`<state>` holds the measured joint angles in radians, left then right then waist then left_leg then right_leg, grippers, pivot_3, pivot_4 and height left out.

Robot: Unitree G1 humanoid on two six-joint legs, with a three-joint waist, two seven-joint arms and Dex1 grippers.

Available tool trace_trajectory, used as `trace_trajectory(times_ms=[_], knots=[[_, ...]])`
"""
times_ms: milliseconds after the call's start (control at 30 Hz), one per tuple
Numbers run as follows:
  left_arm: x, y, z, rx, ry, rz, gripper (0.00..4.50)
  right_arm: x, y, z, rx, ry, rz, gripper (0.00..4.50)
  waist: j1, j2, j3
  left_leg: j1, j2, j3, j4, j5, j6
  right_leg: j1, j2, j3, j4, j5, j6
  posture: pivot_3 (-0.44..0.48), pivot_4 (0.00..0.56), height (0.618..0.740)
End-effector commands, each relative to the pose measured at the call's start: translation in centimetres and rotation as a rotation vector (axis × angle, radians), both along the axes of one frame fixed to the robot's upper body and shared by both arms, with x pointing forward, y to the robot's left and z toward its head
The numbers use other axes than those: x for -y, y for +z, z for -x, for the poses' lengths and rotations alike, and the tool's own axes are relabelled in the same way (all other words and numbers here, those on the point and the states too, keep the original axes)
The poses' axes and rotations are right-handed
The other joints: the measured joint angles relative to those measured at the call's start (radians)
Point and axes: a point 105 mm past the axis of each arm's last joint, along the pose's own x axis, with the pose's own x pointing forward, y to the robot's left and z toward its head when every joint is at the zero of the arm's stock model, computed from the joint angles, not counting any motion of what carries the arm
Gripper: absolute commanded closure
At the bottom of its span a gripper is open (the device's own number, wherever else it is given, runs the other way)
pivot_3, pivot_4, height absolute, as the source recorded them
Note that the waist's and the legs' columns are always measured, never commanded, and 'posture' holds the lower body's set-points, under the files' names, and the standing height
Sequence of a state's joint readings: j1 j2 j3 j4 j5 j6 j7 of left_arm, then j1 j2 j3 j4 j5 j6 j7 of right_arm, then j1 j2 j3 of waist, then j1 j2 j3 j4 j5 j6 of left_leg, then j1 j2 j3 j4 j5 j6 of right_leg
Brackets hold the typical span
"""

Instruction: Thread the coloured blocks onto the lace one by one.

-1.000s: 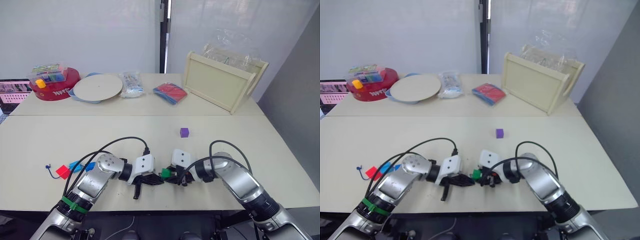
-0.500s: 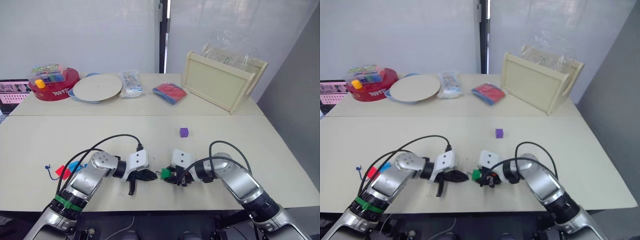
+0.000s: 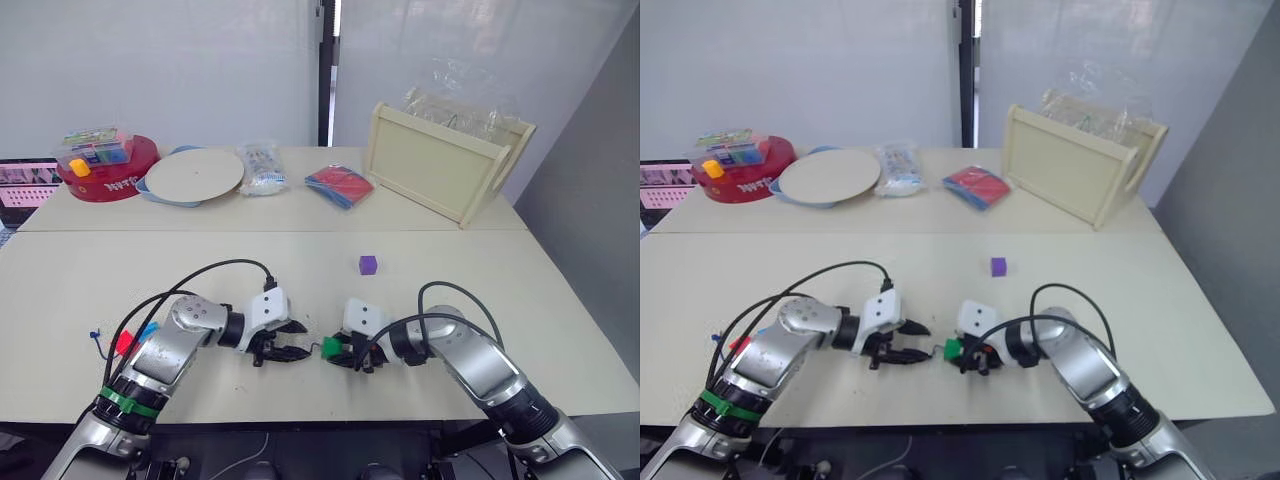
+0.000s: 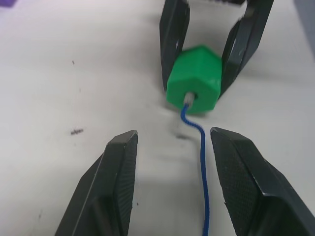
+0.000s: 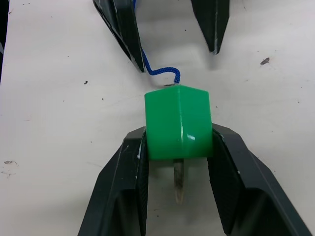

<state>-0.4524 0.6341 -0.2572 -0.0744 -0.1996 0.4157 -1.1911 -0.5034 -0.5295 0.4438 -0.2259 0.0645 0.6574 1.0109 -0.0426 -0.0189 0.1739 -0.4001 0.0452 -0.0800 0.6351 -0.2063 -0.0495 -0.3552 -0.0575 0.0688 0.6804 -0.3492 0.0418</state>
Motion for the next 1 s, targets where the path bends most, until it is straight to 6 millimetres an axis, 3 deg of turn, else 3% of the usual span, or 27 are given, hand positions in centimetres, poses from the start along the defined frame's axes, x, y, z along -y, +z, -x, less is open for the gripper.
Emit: trace_trajectory(times_ms=[33,200,233,833,1000], knots=[[0.5,1.0,0.3,0.027,-0.032,0.029,2.81,0.2,-1.2,0.4,-0.048,-0.015,0.02,3.3,0.0,0.0,0.0,0.0,0.0,0.0,0.0,0.0,0.0,0.0,0.0,0.0,0.0,0.0,0.0,0.0,0.15,0.74],[0.7,0.6,0.3,0.011,-0.033,0.032,4.42,0.3,-1.2,0.3,-0.048,-0.019,0.02,3.3,0.0,0.0,0.0,0.0,0.0,0.0,0.0,0.0,0.0,0.0,0.0,0.0,0.0,0.0,0.0,0.0,0.15,0.74],[0.7,0.5,0.3,0.01,-0.034,0.031,4.5,0.3,-1.2,0.3,-0.047,-0.019,0.019,3.3,0.0,0.0,0.0,0.0,0.0,0.0,0.0,0.0,0.0,0.0,0.0,0.0,0.0,0.0,0.0,0.0,0.15,0.74],[3.6,0.4,0.0,0.003,-0.079,0.076,4.5,0.5,-1.0,0.4,-0.048,-0.033,0.016,3.3,0.004,0.0,0.0,0.0,-0.001,0.0,0.0,0.0,0.0,0.0,-0.001,0.0,0.0,0.0,0.0,0.0,0.15,0.74],[2.2,1.6,-0.7,0.054,-0.027,0.08,4.5,0.5,-1.1,0.5,-0.053,-0.036,0.017,3.3,0.005,0.0,0.0,0.0,-0.001,0.0,0.0,0.0,0.0,0.0,-0.001,0.0,0.0,0.0,0.0,0.0,0.15,0.74]])
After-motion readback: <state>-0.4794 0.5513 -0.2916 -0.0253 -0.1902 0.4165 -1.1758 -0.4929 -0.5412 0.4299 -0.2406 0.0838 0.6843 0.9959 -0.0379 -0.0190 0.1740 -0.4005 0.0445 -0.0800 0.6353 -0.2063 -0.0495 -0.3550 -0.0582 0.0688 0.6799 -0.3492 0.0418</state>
